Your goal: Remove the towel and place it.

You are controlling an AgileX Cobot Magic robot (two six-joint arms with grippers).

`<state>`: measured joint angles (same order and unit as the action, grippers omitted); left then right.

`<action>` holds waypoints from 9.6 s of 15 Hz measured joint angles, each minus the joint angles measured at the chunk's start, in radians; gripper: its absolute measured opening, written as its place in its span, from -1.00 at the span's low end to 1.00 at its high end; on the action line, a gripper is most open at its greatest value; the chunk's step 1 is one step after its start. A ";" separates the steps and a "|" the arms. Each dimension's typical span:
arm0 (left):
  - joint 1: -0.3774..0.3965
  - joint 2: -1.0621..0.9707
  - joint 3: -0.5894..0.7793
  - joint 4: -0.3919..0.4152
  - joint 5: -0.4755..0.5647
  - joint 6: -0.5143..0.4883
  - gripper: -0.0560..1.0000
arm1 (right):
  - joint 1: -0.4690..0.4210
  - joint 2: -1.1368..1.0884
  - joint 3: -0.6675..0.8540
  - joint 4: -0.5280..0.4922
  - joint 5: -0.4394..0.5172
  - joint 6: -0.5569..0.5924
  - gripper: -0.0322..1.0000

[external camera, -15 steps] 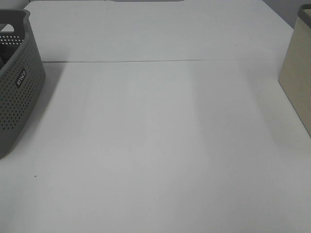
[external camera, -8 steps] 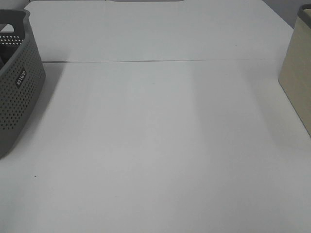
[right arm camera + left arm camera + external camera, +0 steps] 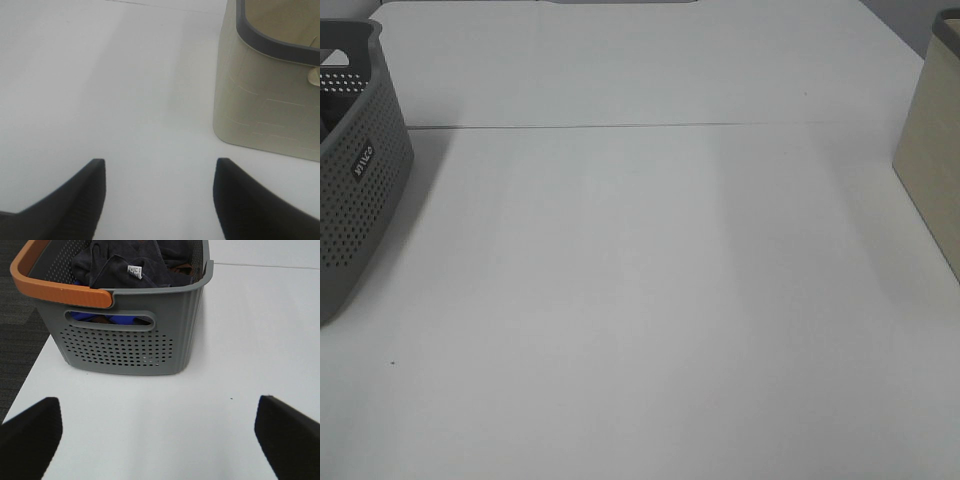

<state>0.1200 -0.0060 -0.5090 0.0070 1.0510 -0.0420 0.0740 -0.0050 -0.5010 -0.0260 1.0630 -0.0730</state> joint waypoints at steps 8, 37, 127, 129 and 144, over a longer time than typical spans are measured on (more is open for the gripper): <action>0.000 0.000 0.000 0.000 0.000 0.000 0.98 | 0.000 0.000 0.000 0.000 0.000 0.000 0.26; -0.005 1.588 -1.091 0.229 0.154 1.002 0.98 | 0.000 0.000 0.000 0.000 0.000 0.000 0.26; 0.018 1.734 -1.112 0.180 -0.081 0.988 -0.89 | 0.000 0.000 0.000 0.000 0.000 0.000 0.26; 0.018 1.734 -1.112 0.187 -0.081 0.988 -0.89 | 0.000 0.000 0.000 0.000 0.000 0.000 0.26; -0.057 1.547 -1.328 0.028 -0.003 0.890 -0.89 | 0.000 0.000 0.000 0.000 0.000 0.000 0.26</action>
<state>0.0630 1.5410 -1.8370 0.0350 1.0480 0.8480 0.0740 -0.0050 -0.5010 -0.0260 1.0630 -0.0730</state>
